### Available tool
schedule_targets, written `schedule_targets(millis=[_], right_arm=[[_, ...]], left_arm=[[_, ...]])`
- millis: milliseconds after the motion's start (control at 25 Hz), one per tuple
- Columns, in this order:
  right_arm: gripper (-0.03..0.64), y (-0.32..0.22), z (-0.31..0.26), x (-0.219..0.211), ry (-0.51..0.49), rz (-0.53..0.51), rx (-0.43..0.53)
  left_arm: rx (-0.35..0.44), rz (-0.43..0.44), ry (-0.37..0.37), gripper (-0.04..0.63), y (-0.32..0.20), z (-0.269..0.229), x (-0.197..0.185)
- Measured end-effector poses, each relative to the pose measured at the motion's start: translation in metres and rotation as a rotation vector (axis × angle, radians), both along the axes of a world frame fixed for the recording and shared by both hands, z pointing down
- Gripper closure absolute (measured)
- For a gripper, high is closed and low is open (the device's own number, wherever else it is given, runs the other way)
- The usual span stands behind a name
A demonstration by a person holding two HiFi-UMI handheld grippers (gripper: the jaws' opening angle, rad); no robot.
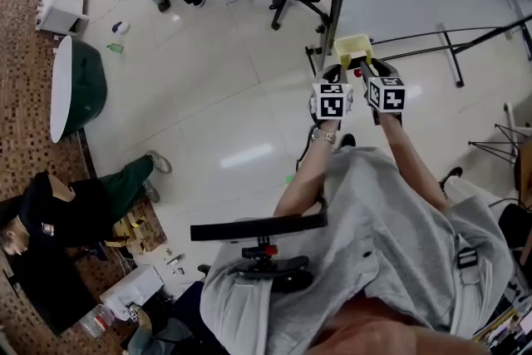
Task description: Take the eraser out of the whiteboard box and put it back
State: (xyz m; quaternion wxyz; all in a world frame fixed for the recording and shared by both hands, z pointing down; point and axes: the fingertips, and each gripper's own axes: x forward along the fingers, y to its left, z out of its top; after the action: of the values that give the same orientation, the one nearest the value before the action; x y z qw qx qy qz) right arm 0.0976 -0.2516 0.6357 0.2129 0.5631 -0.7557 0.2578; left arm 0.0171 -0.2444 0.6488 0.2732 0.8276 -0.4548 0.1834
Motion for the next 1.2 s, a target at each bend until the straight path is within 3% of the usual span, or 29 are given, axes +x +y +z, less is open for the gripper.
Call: schedule_targets(millis=[80, 240, 400, 600, 800, 1040, 1200], right_arm=[[0.574, 0.013, -0.001, -0.005, -0.015, -0.033, 0.011], [0.598, 0.048, 0.004, -0.021, -0.064, -0.131, -0.003], [0.609, 0.092, 0.010, -0.028, -0.111, -0.195, -0.031], [0.611, 0.140, 0.025, -0.032, -0.155, -0.253, -0.091], [0.611, 0.157, 0.022, -0.036, -0.202, -0.268, -0.106], [0.611, 0.152, 0.016, -0.037, -0.144, -0.282, -0.083], [0.611, 0.154, 0.017, -0.054, -0.173, -0.304, -0.092]], left_arm=[[0.009, -0.032, -0.015, 0.591, 0.010, -0.005, -0.004], [0.009, -0.110, -0.046, 0.591, 0.044, -0.007, -0.006], [0.015, -0.131, -0.104, 0.591, 0.096, 0.000, 0.009], [-0.007, -0.158, -0.127, 0.591, 0.140, 0.005, 0.016], [0.007, -0.154, -0.129, 0.591, 0.151, -0.004, 0.017], [0.027, -0.129, -0.119, 0.591, 0.149, -0.010, 0.016], [0.021, -0.129, -0.109, 0.591, 0.151, -0.006, 0.007]])
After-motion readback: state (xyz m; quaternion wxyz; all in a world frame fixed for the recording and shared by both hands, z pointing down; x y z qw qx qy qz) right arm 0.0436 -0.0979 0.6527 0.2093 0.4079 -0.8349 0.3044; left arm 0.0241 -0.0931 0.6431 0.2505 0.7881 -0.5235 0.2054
